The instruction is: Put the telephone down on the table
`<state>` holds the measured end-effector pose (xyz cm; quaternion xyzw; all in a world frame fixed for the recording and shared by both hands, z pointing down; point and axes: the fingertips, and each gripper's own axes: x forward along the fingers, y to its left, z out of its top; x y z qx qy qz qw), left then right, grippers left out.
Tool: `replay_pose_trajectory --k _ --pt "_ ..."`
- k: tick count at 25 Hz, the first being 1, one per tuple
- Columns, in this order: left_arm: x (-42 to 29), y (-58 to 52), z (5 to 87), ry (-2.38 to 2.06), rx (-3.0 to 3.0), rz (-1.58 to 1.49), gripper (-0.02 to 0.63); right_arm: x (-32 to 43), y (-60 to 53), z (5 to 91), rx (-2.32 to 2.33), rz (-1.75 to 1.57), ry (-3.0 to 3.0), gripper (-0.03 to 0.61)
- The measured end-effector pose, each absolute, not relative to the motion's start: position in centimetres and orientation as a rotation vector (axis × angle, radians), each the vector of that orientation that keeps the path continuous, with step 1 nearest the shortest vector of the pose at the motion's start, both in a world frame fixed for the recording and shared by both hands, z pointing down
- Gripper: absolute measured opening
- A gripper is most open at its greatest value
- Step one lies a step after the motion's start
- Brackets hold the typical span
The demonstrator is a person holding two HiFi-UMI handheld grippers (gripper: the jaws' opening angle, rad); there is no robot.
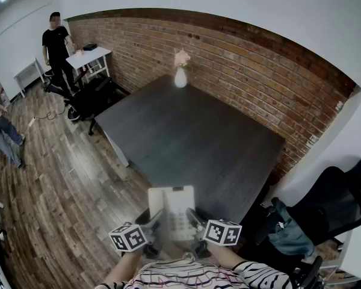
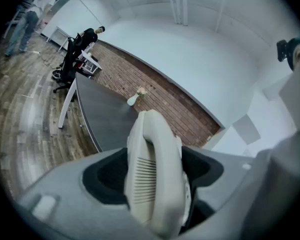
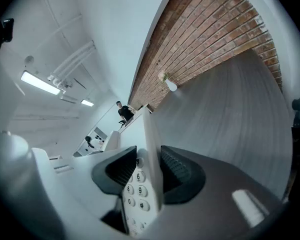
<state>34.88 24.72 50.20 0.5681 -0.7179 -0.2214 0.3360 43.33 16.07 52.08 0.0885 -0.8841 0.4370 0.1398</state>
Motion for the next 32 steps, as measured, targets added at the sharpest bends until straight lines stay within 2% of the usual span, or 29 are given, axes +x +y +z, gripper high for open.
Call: replay_pose_trajectory --k 10,17,23,32 --pt "35.7 26.2 50.4 -1.881 1.481 -0.613 0.333 44.2 17.0 52.2 0.250 1.231 -2.560 0.149" --pt "33.6 25.4 50.6 -1.897 1.468 -0.637 0.333 41.9 16.0 52.3 0.230 1.242 -2.550 0.150" --pt "28.5 25.0 51.1 -1.851 1.497 -0.639 0.334 37.2 15.9 52.5 0.282 1.243 -2.557 0.149" --pt "16.9 26.4 50.3 -1.757 1.604 -0.539 0.334 26.6 18.5 52.3 0.437 1.331 -2.583 0.149"
